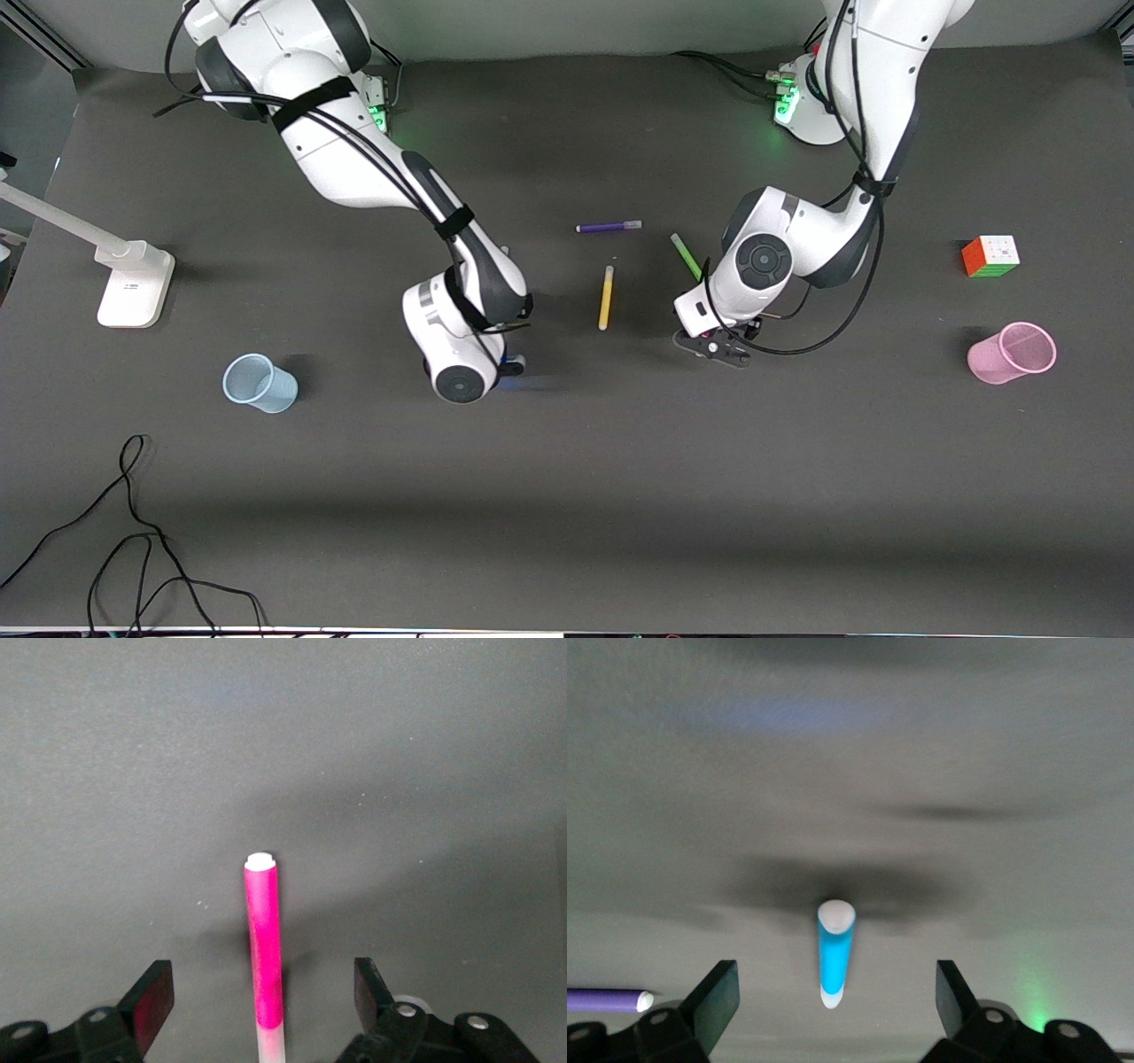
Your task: Place pink and blue markers in matching cups
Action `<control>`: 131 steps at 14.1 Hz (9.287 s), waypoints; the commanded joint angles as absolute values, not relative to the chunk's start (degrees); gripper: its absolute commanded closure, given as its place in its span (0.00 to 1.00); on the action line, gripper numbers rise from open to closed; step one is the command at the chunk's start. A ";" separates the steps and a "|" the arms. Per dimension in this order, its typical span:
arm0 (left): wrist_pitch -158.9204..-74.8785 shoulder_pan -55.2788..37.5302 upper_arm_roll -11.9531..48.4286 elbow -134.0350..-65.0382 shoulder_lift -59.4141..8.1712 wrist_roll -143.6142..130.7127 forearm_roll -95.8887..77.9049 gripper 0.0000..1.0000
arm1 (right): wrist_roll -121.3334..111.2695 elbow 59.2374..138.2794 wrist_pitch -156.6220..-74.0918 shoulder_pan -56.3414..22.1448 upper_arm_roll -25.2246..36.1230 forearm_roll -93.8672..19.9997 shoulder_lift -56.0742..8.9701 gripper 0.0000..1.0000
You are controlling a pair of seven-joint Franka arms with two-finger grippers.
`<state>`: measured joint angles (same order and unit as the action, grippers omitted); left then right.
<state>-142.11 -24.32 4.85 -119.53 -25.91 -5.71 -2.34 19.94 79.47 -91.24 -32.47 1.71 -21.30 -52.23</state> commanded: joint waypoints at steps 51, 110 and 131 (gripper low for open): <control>-129.46 25.91 2.29 -119.44 -12.91 105.06 -20.70 1.00 | 21.10 76.02 -97.37 -24.43 23.45 -7.30 -24.17 1.00; -144.13 14.59 2.46 -114.79 -29.17 86.04 -7.38 0.01 | 8.08 124.81 -153.20 -25.40 30.67 3.60 -13.10 0.00; -154.86 12.48 2.46 -111.53 -34.45 100.89 -3.34 1.00 | 6.59 94.83 -108.46 -25.40 30.32 -9.30 -12.57 0.00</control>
<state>-154.18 12.32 2.61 -112.55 -33.68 98.88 -4.03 8.16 95.97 -110.03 -25.10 30.05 -6.20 -12.35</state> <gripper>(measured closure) 0.833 0.000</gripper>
